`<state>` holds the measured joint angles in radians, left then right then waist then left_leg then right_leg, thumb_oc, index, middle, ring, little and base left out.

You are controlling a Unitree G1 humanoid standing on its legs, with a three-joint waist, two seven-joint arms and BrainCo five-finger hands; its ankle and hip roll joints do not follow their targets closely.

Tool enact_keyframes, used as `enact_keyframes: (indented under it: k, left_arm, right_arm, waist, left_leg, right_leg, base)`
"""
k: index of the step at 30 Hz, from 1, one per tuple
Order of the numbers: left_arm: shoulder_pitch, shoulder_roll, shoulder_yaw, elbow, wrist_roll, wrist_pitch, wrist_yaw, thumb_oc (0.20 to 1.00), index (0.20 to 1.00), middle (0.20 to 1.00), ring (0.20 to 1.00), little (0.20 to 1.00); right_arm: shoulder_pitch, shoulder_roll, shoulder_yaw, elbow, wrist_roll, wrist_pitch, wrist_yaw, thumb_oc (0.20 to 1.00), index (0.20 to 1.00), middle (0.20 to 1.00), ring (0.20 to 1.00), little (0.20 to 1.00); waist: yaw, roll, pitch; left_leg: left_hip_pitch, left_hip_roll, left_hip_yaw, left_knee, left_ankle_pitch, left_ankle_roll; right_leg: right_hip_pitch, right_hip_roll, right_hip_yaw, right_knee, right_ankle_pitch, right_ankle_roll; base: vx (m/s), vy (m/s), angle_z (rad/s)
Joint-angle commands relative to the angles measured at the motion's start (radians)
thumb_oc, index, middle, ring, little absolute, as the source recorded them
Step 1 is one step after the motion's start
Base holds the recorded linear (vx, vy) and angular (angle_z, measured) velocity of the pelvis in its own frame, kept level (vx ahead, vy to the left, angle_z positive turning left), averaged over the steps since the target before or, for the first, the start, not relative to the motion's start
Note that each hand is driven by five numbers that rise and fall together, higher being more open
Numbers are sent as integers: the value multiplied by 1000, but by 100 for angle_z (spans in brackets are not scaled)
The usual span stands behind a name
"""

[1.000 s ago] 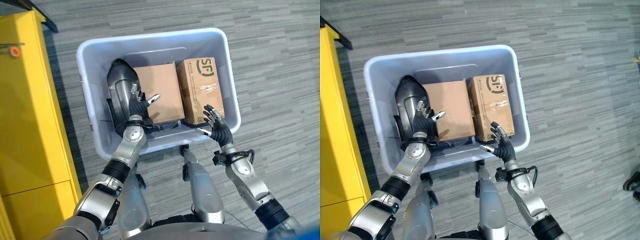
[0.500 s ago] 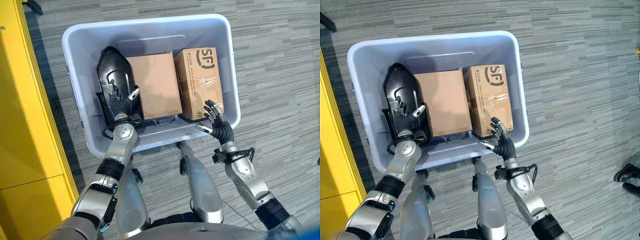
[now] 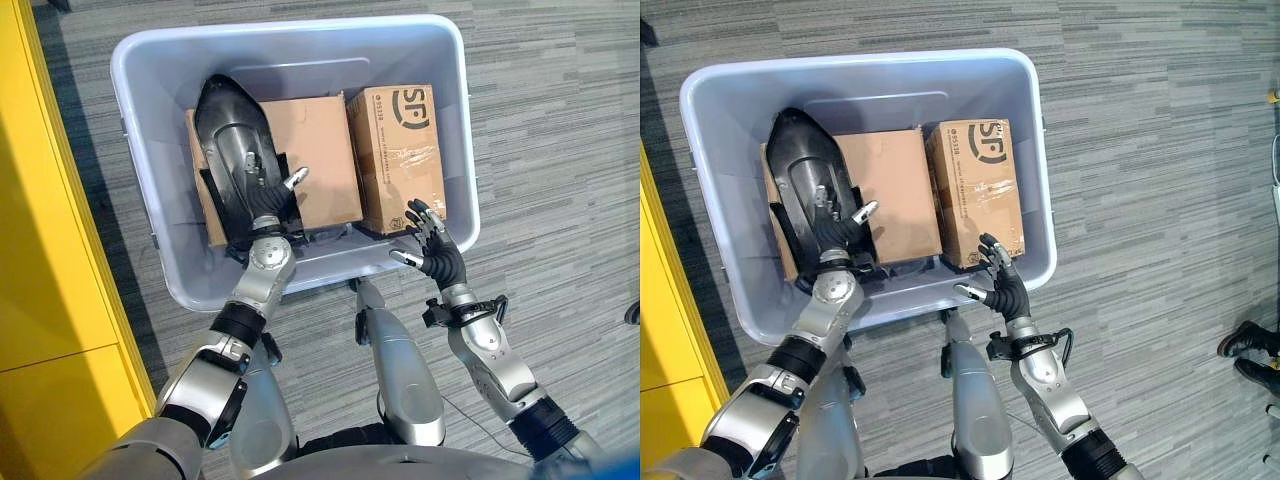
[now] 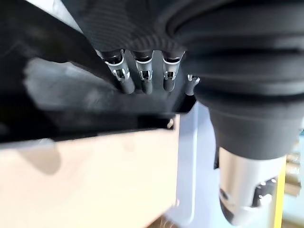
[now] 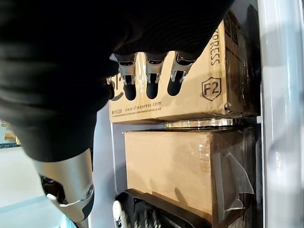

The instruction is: Move parts from the plastic box to the shelf.

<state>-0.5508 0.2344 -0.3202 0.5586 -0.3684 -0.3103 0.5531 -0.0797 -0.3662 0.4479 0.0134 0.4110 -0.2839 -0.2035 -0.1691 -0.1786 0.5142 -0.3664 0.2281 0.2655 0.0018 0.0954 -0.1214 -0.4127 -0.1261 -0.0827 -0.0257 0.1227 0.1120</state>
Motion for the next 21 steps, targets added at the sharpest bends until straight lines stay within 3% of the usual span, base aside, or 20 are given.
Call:
enact_keyframes:
  k: [1,14,21]
  left_arm:
    - [27,-26,2,-5,-33,-1,-48,1000,1000,1000,1000,1000]
    - [227,44,71,-276,-87,-24,-103,1000,1000,1000,1000,1000]
    - [350,47,96,-302,-161,-14,-155,1000,1000,1000,1000,1000]
  right_arm:
    - [10,-16,-40,-83,8,-48,-12,1000,1000,1000,1000,1000]
    - [43,-24,-101,-101,-13,-43,-33,1000,1000,1000,1000,1000]
    - [65,-28,-125,-105,-33,-29,-38,1000,1000,1000,1000,1000]
  waist:
    - [12,-36,2]
    - [53,8,6]
    - [77,30,6]
  left_leg:
    - [16,77,-23,70,-18,-49]
    - [-6,57,-33,59,3,-32]
    - [-13,47,-42,55,5,-28]
  right_leg:
    - [-15,-68,-5,35,52,82]
    - [-23,-85,-24,36,58,75]
    - [-18,-93,-36,34,54,72]
  base:
    - [0,0,0]
    - [-10,-3,0]
    - [-1,2,2]
